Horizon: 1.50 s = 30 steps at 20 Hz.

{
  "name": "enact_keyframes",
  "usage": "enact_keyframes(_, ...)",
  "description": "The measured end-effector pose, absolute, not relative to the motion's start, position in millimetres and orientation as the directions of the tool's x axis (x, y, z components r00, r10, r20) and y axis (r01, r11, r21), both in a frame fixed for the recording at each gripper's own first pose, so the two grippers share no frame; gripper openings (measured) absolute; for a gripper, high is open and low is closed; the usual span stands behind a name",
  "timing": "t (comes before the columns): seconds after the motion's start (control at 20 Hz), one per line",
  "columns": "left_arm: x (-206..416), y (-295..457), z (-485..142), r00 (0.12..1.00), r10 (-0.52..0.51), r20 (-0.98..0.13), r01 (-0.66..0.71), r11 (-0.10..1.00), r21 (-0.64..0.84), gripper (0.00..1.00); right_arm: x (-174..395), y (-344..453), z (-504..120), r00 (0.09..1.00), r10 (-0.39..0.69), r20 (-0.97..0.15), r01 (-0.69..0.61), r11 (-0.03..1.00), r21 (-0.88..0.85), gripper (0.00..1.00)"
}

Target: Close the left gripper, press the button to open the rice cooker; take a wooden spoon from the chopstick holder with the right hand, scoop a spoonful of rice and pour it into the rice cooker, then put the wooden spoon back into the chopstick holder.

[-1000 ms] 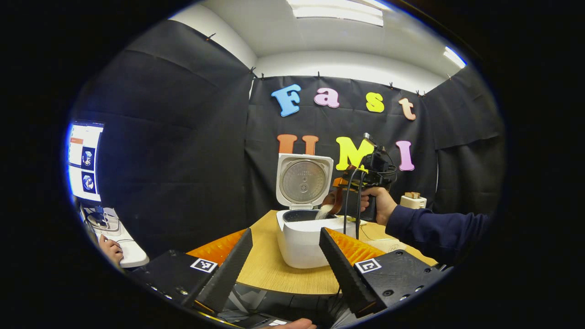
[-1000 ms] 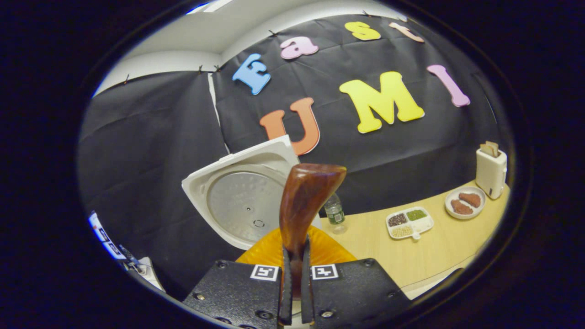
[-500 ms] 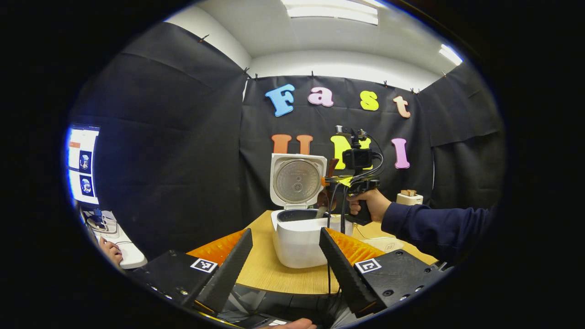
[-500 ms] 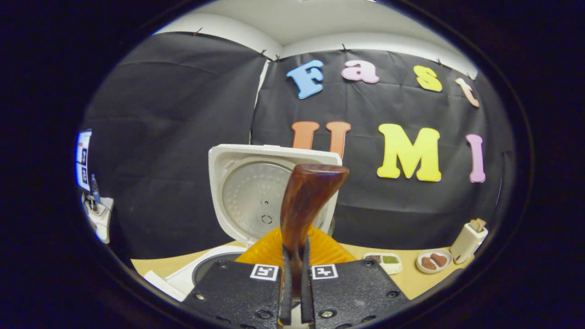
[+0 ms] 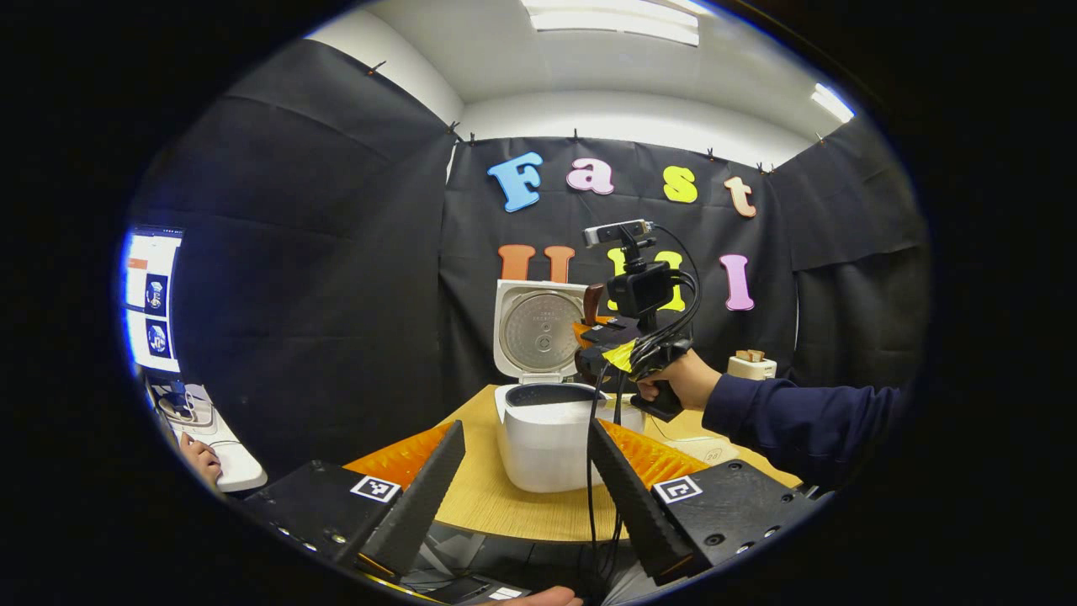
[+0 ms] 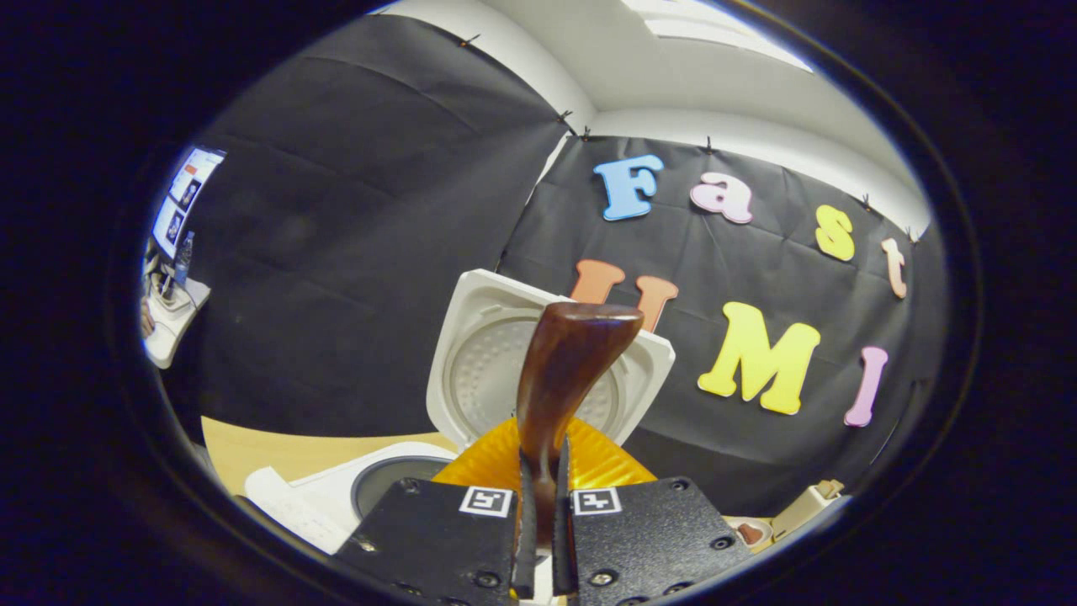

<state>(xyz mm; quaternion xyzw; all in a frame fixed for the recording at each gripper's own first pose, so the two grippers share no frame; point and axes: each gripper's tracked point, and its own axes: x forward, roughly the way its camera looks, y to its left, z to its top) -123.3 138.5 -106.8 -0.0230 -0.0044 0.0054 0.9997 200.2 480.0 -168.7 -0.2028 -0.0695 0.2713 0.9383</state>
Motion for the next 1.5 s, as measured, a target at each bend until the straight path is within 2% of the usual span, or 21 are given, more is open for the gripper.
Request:
enact_keyframes(0.35, -117.3, 125.5, -110.8, 1.000, -0.001, 0.008, 0.002, 0.999, -0.050, 0.94, 184.2, 419.2, -143.7, 0.859, 0.512, 0.026, -0.483, 0.826, -0.292, 0.14)
enact_keyframes(0.8, -97.6, 85.9, -107.4, 1.000, -0.027, 0.007, 0.027, 0.998, -0.059, 0.94, 143.3, 293.1, -125.4, 0.907, 0.420, -0.002, -0.412, 0.888, -0.207, 0.14)
enact_keyframes(1.15, -87.7, 50.9, -83.1, 0.998, -0.034, 0.052, 0.035, 0.999, -0.029, 0.94, 130.4, 159.7, -127.6, 0.955, 0.296, -0.009, -0.296, 0.950, -0.095, 0.14)
enact_keyframes(1.5, -61.1, 24.0, -68.7, 0.995, -0.042, 0.090, 0.043, 0.999, -0.010, 0.94, 153.1, 28.8, -141.3, 0.992, 0.121, -0.029, -0.121, 0.993, 0.002, 0.14)
